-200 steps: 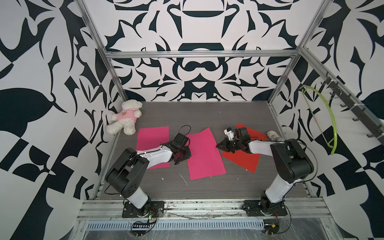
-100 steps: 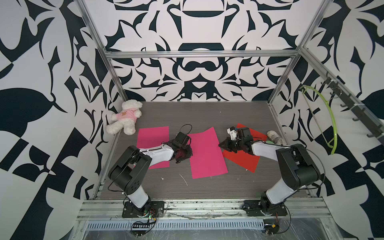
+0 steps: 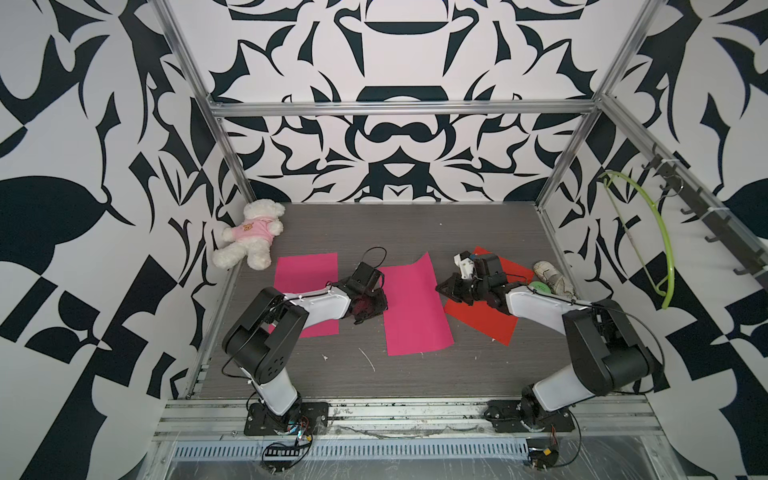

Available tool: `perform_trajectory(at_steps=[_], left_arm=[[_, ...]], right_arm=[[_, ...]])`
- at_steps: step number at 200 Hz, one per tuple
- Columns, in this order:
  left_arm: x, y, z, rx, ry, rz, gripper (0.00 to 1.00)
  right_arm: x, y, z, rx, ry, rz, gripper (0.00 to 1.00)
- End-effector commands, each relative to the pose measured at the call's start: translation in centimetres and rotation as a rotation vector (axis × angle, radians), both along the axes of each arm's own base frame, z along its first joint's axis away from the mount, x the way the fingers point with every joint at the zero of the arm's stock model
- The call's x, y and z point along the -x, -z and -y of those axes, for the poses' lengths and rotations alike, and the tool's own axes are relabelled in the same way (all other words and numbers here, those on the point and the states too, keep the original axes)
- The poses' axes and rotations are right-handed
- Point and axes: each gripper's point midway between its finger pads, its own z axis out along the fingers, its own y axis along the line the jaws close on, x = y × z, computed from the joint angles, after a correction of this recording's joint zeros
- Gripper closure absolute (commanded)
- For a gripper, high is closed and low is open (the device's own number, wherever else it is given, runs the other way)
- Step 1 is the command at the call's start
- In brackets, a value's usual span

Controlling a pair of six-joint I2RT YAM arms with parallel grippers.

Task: Fold the rectangular paper in half along the long edge
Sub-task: Fold the paper at the center of the board.

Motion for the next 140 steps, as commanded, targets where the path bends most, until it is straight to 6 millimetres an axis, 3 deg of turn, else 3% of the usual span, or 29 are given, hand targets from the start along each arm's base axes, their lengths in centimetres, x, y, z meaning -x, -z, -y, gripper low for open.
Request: perform_trajectory(at_steps=[1, 68, 140], left_arm=[[4.0, 4.5, -3.0, -0.146, 0.020, -0.170, 0.91], [3.8, 4.6, -2.7, -0.128, 0.024, -0.164, 0.92], [4.2, 4.8, -2.9, -0.124, 0.019, -0.167, 0.93]], right_arm=[[-0.2, -1.3, -1.3, 0.028, 0.011, 0.040, 1.00], [0.3, -1.3, -7.9, 0.005, 0.021, 0.089, 1.00], [-0.2, 0.2, -12.4, -0.067, 0.035, 0.050, 1.00]])
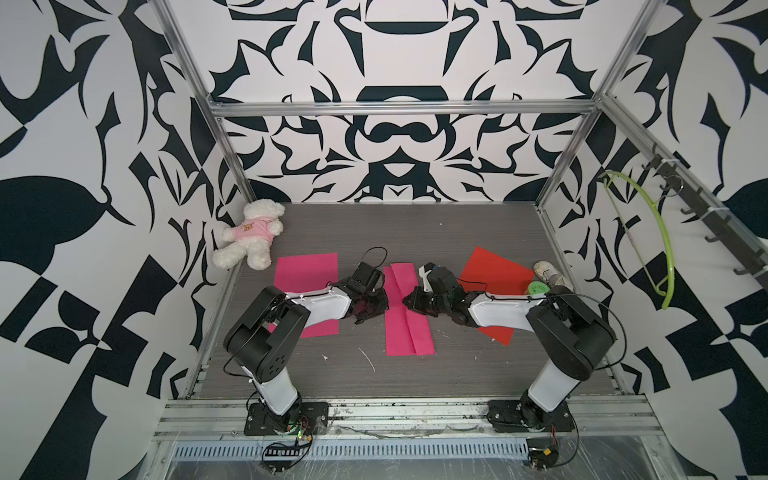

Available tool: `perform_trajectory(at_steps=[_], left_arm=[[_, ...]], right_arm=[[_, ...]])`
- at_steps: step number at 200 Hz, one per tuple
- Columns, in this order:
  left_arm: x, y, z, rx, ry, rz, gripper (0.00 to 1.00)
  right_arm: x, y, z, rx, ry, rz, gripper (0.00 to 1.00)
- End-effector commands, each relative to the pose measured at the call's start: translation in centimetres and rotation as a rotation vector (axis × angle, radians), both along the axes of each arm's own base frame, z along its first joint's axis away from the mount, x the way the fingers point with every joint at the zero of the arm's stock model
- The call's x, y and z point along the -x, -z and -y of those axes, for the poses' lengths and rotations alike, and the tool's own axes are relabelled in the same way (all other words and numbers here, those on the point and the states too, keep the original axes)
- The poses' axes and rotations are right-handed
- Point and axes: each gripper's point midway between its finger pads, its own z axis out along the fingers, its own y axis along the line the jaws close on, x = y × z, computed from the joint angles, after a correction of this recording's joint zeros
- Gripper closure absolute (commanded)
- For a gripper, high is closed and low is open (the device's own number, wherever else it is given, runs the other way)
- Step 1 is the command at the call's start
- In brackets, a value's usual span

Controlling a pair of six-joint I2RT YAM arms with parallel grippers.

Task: Fold the rectangular paper in half along the long edge
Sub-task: Fold the paper at the center of the board.

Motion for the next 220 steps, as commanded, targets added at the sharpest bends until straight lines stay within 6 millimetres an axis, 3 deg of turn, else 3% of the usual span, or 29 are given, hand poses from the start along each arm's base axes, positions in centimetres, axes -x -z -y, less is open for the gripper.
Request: perform_trajectory(at_steps=[1, 51, 220], left_arm=[[4.3, 4.9, -3.5, -0.154, 0.003, -0.175, 0.93], [4.6, 4.9, -3.7, -0.157, 0.000, -0.176, 0.93], [4.7, 4.9, -4.0, -0.164, -0.004, -0.172, 0.93]], right_arm=[[-2.1, -2.7, -2.4, -0.098, 0.038, 0.062, 1.00], [-2.6, -1.3, -4.5, -0.127, 0.050, 0.026, 1.00], [-1.7, 2.7, -3.8, -0.075, 0.048, -0.039, 1.00]])
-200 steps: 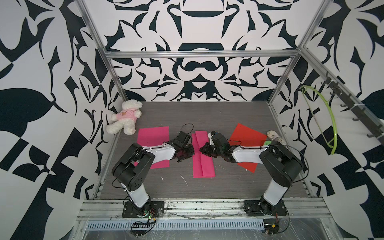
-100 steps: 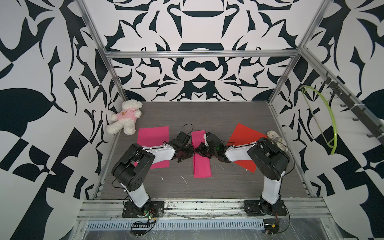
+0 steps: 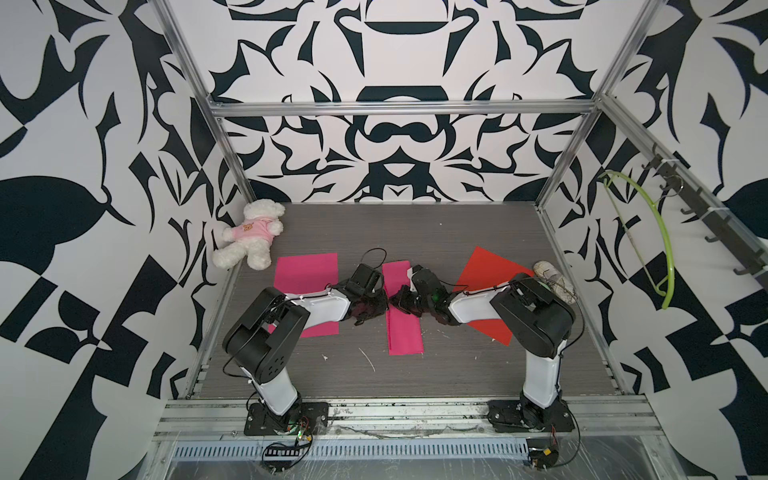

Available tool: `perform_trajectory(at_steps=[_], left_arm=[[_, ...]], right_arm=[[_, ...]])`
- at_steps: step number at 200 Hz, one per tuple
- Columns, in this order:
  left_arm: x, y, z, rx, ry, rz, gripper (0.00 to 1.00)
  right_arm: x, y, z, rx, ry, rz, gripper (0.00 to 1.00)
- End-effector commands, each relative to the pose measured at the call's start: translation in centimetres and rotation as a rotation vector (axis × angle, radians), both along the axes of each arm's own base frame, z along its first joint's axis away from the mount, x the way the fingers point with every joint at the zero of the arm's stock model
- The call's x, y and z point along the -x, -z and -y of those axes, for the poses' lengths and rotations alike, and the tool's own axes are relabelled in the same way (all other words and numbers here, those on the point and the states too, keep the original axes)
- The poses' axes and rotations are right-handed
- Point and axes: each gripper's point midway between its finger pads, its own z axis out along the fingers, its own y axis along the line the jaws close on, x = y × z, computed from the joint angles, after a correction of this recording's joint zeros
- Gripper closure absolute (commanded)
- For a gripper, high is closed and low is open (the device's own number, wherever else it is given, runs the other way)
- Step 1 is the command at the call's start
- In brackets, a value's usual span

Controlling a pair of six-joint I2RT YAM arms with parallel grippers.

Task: Fold the rectangular paper in half along the long edge
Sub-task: Fold the paper at the center of the board.

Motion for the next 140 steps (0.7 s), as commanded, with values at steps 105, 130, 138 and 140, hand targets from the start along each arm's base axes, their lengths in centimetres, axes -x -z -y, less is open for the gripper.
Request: perform_trajectory(at_steps=[105, 130, 138, 140], left_arm=[[4.9, 4.4, -5.3, -0.226, -0.026, -0.169, 0.88], [4.7, 3.7, -6.5, -0.268, -0.045, -0.137, 0.83], [4.6, 3.4, -6.7, -0.271, -0.051, -0.124, 0.81], [4.6, 3.3, -6.7, -0.271, -0.052, -0.122, 0.80]], right_arm=[[1.2, 1.2, 0.5, 0.009, -0.020, -0.019, 0.81], [1.2, 1.3, 0.5, 0.008, -0.020, -0.023, 0.88], [1.2, 1.4, 0.5, 0.008, -0.021, -0.025, 0.92], [1.2, 1.4, 0.4, 0.008, -0.022, -0.025, 0.93]])
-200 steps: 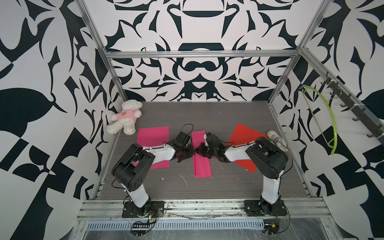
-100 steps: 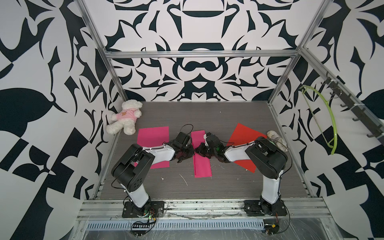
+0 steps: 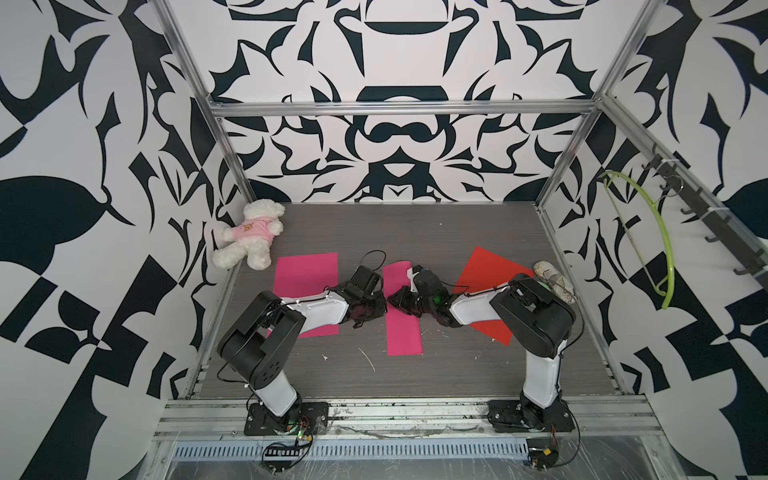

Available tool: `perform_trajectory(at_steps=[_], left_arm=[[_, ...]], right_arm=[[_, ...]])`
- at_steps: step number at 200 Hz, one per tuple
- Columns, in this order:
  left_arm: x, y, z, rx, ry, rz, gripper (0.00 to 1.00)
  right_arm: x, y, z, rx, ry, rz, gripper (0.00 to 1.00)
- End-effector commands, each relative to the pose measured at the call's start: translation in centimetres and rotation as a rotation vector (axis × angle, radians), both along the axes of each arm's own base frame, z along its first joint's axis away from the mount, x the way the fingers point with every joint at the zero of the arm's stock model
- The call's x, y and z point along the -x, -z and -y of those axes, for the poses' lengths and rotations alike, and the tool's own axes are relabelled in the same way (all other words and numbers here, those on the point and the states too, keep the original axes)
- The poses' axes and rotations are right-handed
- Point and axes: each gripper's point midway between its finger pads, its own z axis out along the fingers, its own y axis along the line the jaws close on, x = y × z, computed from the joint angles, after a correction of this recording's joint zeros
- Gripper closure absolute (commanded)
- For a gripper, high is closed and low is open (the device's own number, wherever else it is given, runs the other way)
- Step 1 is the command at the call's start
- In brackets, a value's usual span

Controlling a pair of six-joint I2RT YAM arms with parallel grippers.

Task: Fold the rectangular paper in half along the long edge
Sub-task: Fold the paper at the center of the board.

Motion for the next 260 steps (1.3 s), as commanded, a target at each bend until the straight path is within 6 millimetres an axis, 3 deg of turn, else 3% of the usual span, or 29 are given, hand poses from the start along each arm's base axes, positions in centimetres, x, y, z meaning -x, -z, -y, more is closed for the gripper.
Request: perform_trajectory(at_steps=[1, 26, 47, 93, 136, 180, 260], left_arm=[[4.0, 3.5, -5.2, -0.215, -0.029, -0.136, 0.79], [3.7, 2.6, -4.8, -0.179, -0.033, -0.108, 0.66], [3.4, 2.2, -4.3, -0.138, -0.040, -0.098, 0.65], [2.9, 2.3, -3.5, -0.091, -0.039, -0.103, 0.84], [3.5, 4.2, -3.3, -0.076, -0.047, -0.164, 1.00], [3.9, 5.4, -3.9, -0.114, -0.058, -0.201, 1.00], [4.3, 5.6, -4.7, -0.151, -0.062, -0.208, 1.00]], right_arm=[[0.8, 1.4, 0.5, 0.034, -0.004, -0.040, 0.94], [0.9, 1.5, 0.4, 0.031, -0.009, -0.044, 1.00], [1.1, 1.3, 0.1, 0.011, -0.026, -0.042, 1.00], [1.5, 0.5, -1.1, -0.063, -0.090, -0.025, 1.00], [1.6, 0.1, -1.4, -0.099, -0.107, -0.017, 1.00], [1.9, -0.7, -1.5, -0.124, -0.129, -0.004, 1.00], [2.2, -1.7, -1.1, -0.103, -0.148, 0.025, 1.00]])
